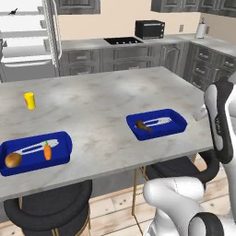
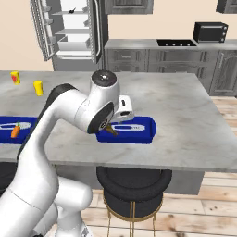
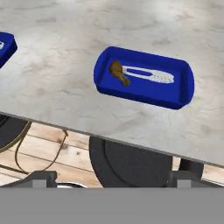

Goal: Gather the carrot and potato from the fridge and place them on a tray on the dining counter. Then gather the fish and chicken drumstick from the fridge and place them on the other tray.

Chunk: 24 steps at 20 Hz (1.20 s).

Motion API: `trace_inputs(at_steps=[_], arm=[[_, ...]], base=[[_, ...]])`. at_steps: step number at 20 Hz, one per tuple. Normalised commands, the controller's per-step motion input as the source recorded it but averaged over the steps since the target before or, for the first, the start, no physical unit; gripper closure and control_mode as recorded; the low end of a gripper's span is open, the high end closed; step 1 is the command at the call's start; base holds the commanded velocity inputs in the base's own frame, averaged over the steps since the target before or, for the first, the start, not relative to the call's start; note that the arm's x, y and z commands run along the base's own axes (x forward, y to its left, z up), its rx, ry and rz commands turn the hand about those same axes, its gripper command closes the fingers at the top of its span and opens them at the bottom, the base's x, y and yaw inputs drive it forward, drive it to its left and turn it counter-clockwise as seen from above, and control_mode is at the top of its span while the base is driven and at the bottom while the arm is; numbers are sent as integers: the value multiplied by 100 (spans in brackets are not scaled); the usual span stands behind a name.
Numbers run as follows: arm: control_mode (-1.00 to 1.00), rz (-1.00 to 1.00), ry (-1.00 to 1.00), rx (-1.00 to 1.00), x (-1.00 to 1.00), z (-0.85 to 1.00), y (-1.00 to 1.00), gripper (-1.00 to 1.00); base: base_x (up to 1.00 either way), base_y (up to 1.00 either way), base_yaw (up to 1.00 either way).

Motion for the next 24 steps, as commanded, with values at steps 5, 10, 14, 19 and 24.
trace_inputs(at_steps=[5,10,14,19,24], arm=[[-100,-29,-6,0,-87,11,86,-100],[-100,-18,0,0,-66,0,89,-100],[-100,-10,-1,0,-91,0,34,-100],[-100,0,-1,-1,-25,0,13,-100],[-100,-3,-9,0,-54,-2,0,-100]], base=[[0,0,0],[0,0,0],[0,0,0],[0,0,0],[0,0,0]])
